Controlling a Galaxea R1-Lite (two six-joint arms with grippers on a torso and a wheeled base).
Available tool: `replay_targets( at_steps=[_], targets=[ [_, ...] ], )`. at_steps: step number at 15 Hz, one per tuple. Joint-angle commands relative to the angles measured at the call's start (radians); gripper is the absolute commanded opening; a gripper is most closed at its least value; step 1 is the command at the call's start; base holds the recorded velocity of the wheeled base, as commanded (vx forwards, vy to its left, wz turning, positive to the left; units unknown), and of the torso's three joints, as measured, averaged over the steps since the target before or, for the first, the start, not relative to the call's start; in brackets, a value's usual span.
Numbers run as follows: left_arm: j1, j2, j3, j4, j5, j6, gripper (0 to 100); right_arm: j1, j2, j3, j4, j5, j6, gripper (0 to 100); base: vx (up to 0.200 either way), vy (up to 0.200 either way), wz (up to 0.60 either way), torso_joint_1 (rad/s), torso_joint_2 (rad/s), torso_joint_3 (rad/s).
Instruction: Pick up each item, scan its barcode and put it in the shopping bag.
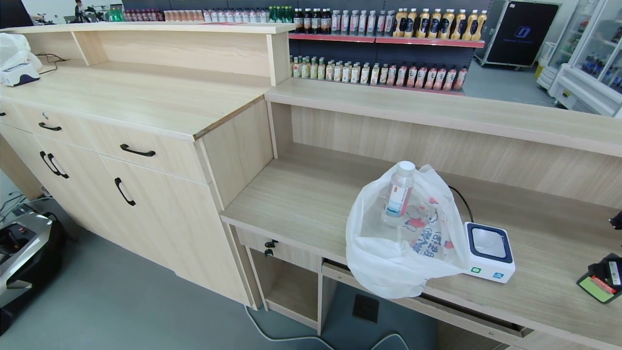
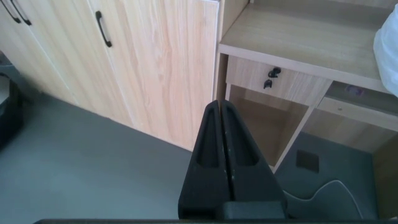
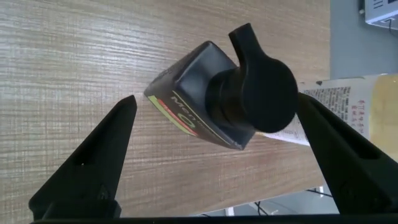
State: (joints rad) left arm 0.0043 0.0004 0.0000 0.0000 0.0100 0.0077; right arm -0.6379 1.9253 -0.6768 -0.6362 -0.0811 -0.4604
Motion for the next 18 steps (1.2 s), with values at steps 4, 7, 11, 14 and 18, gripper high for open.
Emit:
replay_targets(
  at_steps=[4,7,11,14,18],
  targets=[
    [0.0,0.0,0.0,0.0,0.001,0.0,0,0.01,0.066,-0.012,-0.002,0.007,-0.001,100,0.0,0.0,0.0,0.0,0.0,0.0],
    [-0.001,0.0,0.0,0.0,0.001,0.0,0,0.027,0.103,-0.05,-0.002,0.05,-0.001,100,0.0,0.0,0.0,0.0,0.0,0.0],
    [0.0,0.0,0.0,0.0,0.001,0.0,0,0.066,0.135,-0.069,-0.002,0.073,0.0,100,0.0,0.0,0.0,0.0,0.0,0.0],
    [0.0,0.0,0.0,0.0,0.001,0.0,0,0.087,0.149,-0.064,-0.027,0.073,0.0,100,0.0,0.0,0.0,0.0,0.0,0.0],
    [0.0,0.0,0.0,0.0,0.001,0.0,0,0.116,0.159,-0.072,-0.045,0.073,0.003,100,0.0,0.0,0.0,0.0,0.0,0.0]
  ],
)
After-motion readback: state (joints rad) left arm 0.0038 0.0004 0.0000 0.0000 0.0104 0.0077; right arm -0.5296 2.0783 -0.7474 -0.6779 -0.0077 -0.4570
